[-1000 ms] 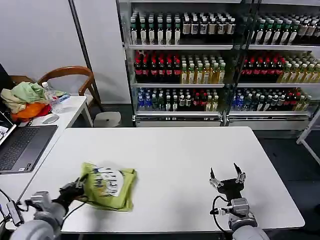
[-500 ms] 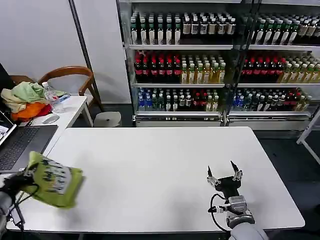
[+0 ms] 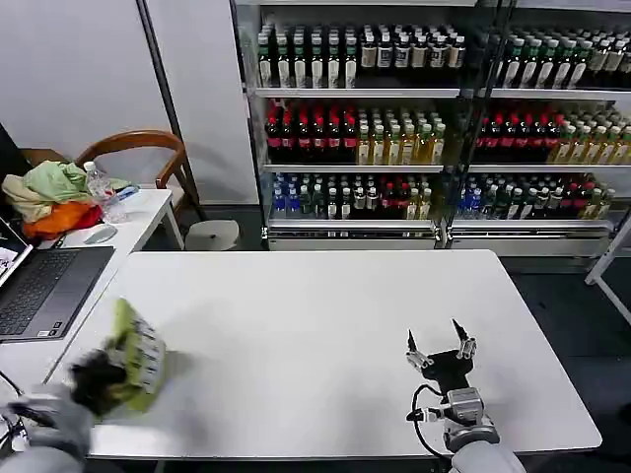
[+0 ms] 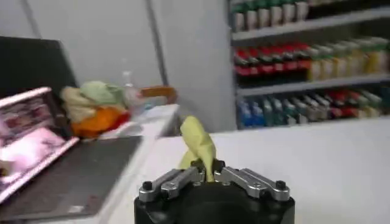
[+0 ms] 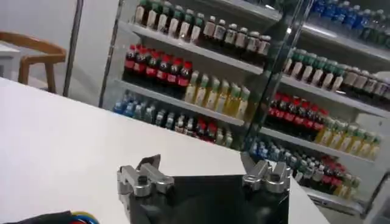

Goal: Fold and organize the clothes.

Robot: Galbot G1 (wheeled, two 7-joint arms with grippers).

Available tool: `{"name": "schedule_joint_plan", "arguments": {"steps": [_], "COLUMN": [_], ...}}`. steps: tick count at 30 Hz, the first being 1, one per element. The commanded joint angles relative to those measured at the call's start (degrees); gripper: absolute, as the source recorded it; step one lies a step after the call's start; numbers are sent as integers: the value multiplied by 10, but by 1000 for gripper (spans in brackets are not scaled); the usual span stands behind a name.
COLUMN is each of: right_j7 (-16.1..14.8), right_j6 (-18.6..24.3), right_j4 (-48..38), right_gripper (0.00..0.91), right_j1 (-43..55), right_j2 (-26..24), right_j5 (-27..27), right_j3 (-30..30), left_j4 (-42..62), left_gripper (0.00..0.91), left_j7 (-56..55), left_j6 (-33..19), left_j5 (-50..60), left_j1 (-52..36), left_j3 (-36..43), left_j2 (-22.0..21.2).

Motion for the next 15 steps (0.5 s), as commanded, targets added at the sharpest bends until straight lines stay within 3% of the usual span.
{"name": "schedule_joint_plan", "arguments": {"steps": [1, 15], "right_j7": [0, 0], "right_j6": [-1, -5], "right_j4": [3, 6], "right_gripper": [907, 907], "right_j1": [-9, -1], "right_j2": [3, 1], "right_j5": [-6, -3], "right_j3": [9, 21], "left_j4": [23, 55], "left_gripper": [40, 50], "left_j7": [5, -32], "left_j6": [-36, 39], "left_j5": [302, 153], "left_j1": [-90, -185], "left_j3": [381, 378], "left_j2": [-133, -171]}}
